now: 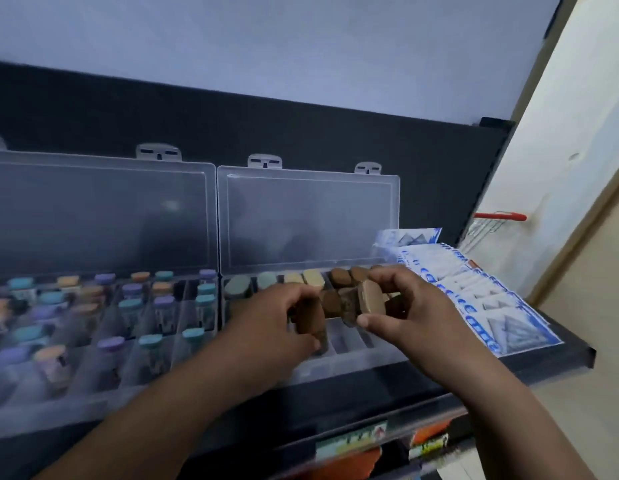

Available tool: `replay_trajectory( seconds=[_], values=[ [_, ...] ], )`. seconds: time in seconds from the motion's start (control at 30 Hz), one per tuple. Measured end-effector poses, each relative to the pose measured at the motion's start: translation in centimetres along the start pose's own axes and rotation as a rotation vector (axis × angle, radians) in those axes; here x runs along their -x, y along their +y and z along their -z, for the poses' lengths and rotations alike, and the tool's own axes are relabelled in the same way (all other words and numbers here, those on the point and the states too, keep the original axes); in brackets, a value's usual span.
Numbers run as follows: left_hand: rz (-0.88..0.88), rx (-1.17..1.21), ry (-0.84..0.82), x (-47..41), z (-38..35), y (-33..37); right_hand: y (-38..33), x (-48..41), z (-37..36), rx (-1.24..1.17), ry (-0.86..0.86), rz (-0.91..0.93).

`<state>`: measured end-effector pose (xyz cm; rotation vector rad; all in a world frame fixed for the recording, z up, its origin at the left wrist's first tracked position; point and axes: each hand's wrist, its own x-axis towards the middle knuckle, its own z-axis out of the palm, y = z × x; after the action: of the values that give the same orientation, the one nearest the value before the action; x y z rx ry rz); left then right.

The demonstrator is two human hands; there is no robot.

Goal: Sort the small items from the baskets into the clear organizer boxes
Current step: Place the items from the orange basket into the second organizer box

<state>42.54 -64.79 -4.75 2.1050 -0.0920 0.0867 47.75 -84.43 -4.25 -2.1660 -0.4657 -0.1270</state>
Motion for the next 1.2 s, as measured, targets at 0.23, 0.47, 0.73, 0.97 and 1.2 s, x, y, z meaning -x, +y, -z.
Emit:
replay_trajectory(
  seconds=[0.23,0.47,0.73,0.97,1.2],
  values=[
    [0.022,-0.226,0.067,-1.0,-1.3,0.2,2.0,-2.2,-0.3,0.17,-0.173,0.117],
    [0.079,-0.427,0.018,-1.6,-2.2,-0.8,2.4,-2.8,-0.9,0.271,-0.249,0.165],
    [0.107,-0.541,0.043,-1.8,-2.7,-1.0,2.6,-2.9,-1.2,0.338,-0.342,0.18],
    [0.113,-0.527,0.034,-1.6,-2.8,-0.9,2.9,-3.5,-1.4,0.352,-0.401,0.187],
    [0.094,-0.47,0.069,-1.1,-2.8,-0.5,3.3,-3.4,-1.4,0.314,-0.382,0.202]
  ],
)
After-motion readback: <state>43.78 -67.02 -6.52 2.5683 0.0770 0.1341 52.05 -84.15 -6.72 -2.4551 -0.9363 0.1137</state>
